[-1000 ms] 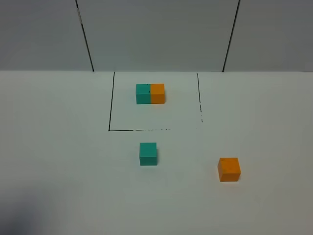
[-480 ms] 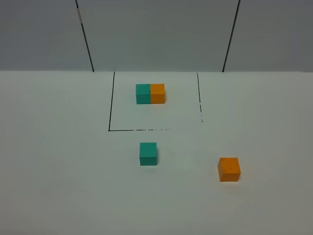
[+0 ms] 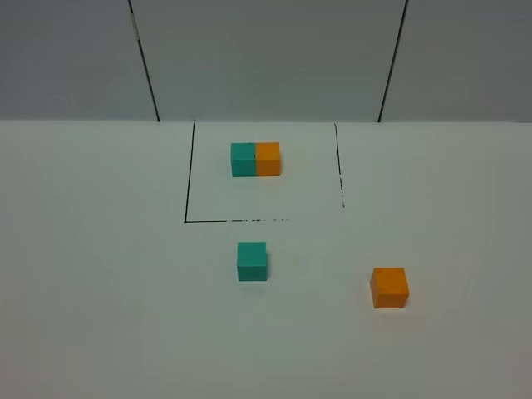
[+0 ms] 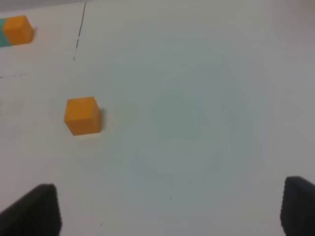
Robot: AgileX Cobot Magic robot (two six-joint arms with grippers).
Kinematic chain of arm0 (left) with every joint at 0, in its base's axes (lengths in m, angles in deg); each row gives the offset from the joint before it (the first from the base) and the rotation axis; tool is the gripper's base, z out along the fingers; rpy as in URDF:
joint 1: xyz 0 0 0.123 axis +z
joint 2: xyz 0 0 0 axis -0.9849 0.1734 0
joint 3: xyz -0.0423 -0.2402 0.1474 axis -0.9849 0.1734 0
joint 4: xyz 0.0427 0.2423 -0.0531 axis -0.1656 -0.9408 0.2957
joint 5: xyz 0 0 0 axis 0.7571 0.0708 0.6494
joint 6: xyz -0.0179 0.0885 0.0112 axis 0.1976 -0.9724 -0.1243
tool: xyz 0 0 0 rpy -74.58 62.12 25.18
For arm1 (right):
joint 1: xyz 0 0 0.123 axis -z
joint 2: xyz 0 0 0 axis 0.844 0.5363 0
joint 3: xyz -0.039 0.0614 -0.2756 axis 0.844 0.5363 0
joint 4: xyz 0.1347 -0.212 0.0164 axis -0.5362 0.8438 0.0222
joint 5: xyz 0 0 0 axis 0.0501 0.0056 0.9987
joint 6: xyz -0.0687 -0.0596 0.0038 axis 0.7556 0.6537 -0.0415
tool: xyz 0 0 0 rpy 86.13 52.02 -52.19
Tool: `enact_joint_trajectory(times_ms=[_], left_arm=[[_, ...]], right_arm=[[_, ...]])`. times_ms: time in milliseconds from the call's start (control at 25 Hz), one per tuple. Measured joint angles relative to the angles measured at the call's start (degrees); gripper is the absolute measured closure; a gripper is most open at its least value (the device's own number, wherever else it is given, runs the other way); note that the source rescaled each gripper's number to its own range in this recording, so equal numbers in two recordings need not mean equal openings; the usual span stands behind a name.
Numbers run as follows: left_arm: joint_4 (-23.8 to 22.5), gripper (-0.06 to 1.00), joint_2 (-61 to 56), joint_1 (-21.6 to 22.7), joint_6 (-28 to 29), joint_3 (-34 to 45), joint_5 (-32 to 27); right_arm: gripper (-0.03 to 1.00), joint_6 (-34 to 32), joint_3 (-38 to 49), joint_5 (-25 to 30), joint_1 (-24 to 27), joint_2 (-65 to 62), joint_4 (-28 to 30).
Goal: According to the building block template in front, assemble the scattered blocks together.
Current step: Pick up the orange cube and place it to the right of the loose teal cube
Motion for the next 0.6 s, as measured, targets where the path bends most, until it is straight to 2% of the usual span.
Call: enact_joint_trajectory(times_ms=[240,600], left_arm=[[3.9,0.25,-2.9,-2.1,-4.0,0.2,0.0],[4.9,0.27,-2.9,-2.4,-4.5,0.2,0.0]], right_arm=[[0.19,0.0,0.0,0.0,0.0,0.0,0.0],[0.19,0.0,0.0,0.0,0.0,0.0,0.0]])
